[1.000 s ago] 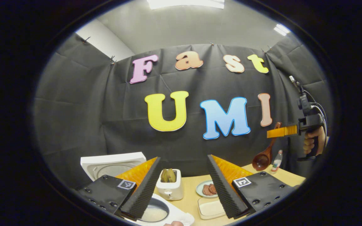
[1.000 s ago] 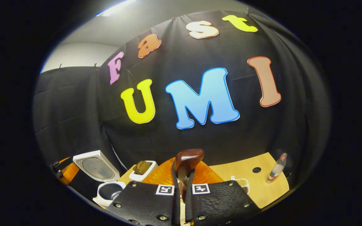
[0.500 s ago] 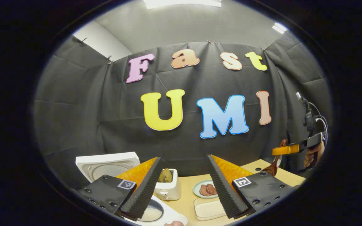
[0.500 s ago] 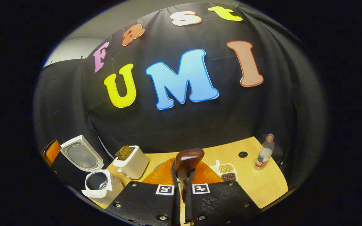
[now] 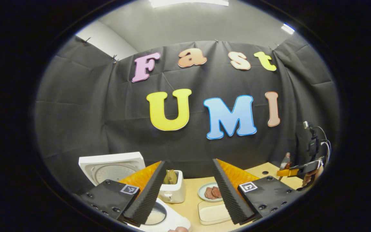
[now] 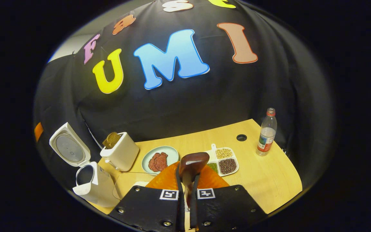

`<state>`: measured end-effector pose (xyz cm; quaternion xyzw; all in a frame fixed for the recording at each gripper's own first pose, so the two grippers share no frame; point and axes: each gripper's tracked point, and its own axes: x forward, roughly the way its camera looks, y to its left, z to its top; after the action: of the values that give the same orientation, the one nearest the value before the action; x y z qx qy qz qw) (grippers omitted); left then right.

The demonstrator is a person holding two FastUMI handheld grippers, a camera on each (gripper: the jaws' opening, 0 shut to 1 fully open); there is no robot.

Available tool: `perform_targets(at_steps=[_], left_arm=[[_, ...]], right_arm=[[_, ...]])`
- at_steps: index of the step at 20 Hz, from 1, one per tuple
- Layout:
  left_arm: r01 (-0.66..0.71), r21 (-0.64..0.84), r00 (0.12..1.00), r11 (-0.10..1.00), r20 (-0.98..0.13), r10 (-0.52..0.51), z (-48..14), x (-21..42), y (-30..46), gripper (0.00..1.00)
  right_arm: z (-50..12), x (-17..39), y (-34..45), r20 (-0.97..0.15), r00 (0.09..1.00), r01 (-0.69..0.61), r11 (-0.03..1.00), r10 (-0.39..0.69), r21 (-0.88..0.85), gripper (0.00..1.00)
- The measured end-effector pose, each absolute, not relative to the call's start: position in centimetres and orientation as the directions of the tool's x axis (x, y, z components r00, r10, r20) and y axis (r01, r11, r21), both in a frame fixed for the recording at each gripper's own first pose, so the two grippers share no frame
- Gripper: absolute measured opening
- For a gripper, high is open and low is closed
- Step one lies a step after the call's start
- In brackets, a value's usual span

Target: Close the left gripper, press the button to open the rice cooker; take a wooden spoon from the chopstick holder with the right hand, scoop a spoonful of rice and pour it into the rice cooker, then put the wooden spoon back into the chopstick holder.

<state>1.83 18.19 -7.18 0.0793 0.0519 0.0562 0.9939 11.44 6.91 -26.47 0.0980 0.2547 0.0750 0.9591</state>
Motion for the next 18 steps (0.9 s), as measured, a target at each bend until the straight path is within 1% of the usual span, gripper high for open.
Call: perform_targets(at_steps=[4,6,7,8,14,15,16,17,18], left_arm=[[-0.129,0.17,0.984,0.977,-0.097,0.147,-7.0,1.3,19.0,0.89],[-0.144,0.175,0.982,0.974,-0.098,0.163,-6.9,1.0,19.5,0.97],[-0.152,0.177,0.981,0.972,-0.097,0.171,-6.7,0.9,19.7,0.97],[-0.16,0.18,0.979,0.971,-0.096,0.179,-6.6,0.6,19.9,1.0],[-0.199,0.189,0.97,0.962,-0.104,0.221,-6.9,-0.1,21.7,0.97],[-0.205,0.187,0.969,0.961,-0.104,0.226,-6.8,-0.2,22.0,1.0],[-0.21,0.184,0.968,0.96,-0.101,0.231,-6.8,-0.2,22.3,0.97],[-0.214,0.179,0.967,0.96,-0.1,0.235,-6.8,-0.2,22.5,1.0],[-0.217,0.173,0.967,0.961,-0.099,0.236,-6.9,-0.1,22.6,1.0]], right_arm=[[-29.3,11.8,7.1,-0.517,0.834,-0.078,0.969,0.192,0.236,0.07],[-30.4,11.8,7.2,-0.534,0.824,-0.075,0.971,0.189,0.229,0.07],[-30.8,11.9,7.5,-0.542,0.818,-0.074,0.969,0.194,0.235,0.07],[-31.2,12.0,7.8,-0.548,0.813,-0.07,0.969,0.194,0.238,0.06],[-34.4,12.7,7.9,-0.594,0.788,-0.04,0.977,0.16,0.21,0.07],[-34.7,12.6,7.9,-0.595,0.788,-0.042,0.977,0.16,0.207,0.07],[-34.6,13.2,7.9,-0.581,0.799,-0.043,0.979,0.153,0.199,0.07],[-34.6,12.9,8.1,-0.582,0.797,-0.053,0.979,0.16,0.196,0.06],[-34.6,13.0,7.9,-0.582,0.8,-0.051,0.982,0.15,0.184,0.07]])
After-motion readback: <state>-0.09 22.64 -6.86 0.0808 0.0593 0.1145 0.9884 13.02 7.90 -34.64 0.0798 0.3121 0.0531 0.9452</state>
